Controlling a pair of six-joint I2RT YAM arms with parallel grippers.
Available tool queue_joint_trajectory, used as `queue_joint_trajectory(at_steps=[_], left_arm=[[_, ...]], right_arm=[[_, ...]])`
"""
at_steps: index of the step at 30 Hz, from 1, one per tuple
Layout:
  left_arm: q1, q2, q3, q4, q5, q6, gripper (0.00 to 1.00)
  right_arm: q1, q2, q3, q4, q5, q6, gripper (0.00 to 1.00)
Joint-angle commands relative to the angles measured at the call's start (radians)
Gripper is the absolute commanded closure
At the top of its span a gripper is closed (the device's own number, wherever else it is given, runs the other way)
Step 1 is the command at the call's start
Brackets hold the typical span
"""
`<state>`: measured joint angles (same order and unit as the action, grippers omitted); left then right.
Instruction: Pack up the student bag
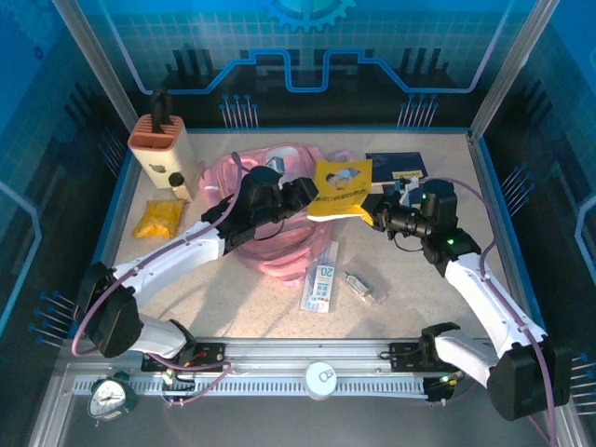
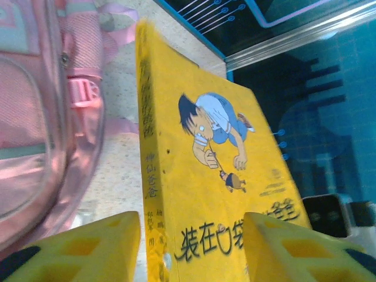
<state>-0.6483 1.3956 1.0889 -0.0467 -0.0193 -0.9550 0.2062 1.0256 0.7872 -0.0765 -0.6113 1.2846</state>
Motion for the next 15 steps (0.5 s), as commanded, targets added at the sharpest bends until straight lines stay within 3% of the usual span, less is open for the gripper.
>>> queue_joint_trajectory(at_steps=[1, 4, 8, 11, 15], left_arm=[[0.026, -0.057, 0.015, -0.156, -0.035, 0.268, 0.48], [0.039, -0.014, 0.1, -0.366, -0.069, 0.484, 0.46], [0.041, 0.063, 0.144, -0.497, -0.069, 0.778, 0.45], [0.04, 0.13, 0.157, -0.544, -0.154, 0.885, 0.44], [0.039, 0.19, 0.153, -0.528, -0.149, 0.964, 0.38]], right_arm=[[-0.023, -0.018, 0.115, -0.164, 0.004, -0.193, 0.93], [-0.033, -0.011, 0.159, -0.271, 0.0, -0.286, 0.94], [-0.051, -0.006, 0.189, -0.36, -0.016, -0.377, 0.94], [-0.066, -0.008, 0.193, -0.4, -0.029, -0.416, 0.94], [-0.089, -0.018, 0.181, -0.417, -0.044, -0.432, 0.93]])
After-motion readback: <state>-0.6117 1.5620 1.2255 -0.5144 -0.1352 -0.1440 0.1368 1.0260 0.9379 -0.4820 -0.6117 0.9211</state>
